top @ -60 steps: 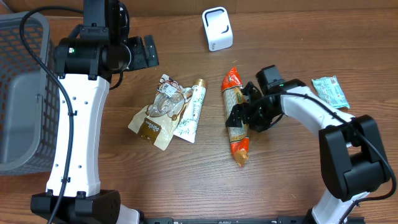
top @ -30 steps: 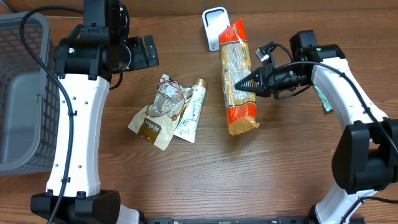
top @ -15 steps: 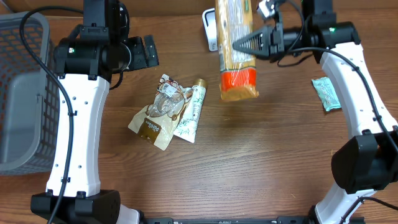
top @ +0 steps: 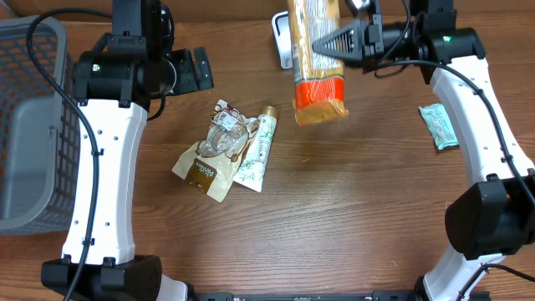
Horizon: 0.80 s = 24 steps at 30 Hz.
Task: Scan the item barcode
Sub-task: 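Lift the spaghetti pack with the right gripper toward the white scanner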
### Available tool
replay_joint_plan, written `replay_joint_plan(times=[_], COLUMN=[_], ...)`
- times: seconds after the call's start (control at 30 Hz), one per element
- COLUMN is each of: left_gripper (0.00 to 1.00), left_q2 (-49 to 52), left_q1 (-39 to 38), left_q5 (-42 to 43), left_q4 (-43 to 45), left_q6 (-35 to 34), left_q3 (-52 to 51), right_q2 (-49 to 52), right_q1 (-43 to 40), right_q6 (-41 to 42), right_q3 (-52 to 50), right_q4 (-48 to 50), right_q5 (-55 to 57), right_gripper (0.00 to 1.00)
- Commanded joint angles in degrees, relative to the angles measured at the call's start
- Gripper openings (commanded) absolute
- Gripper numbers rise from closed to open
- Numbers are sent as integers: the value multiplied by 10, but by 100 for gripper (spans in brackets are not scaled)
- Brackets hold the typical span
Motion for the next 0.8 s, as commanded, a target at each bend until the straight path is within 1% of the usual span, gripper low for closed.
replay_joint_plan(times=[0.0,0.03,0.07,0.13,0.2,0.33,0.43,0.5,0.6,0.7,0.77], left_gripper=[100,100,100,100,100,100,100,100,100,100,100], left_q2=[-2,-2,-2,-2,-2,-2,-2,-2,-2,-2,-2], left_q1=[1,1,1,1,1,1,1,1,1,1,1], left_q5=[-7,-7,-7,-7,-7,-7,-7,-7,-7,-7,-7], left_q4=[1,1,1,1,1,1,1,1,1,1,1], left_q6=[11,11,11,11,11,11,11,11,11,11,11], left_q3=[-4,-4,-4,-4,-4,-4,-4,-4,-4,-4,-4], right_q2=[-17,-17,-17,-17,-16,-16,-16,-16,-16,-16,-12], right_q1=[18,24,28,34,39,53,73,84,105,134,155], right_q6=[80,100,105,96,54,-70,-131,-163,-238,-315,-356], right_q3=[24,24,24,24,24,24,24,31,47,49,49], right_q4=[103,150,169,173,127,-60,-153,-186,-224,-221,-194], right_q5=[-33,-17,-4,37,96,289,434,515,665,800,885], right_gripper=[4,4,4,4,4,4,4,4,4,4,4])
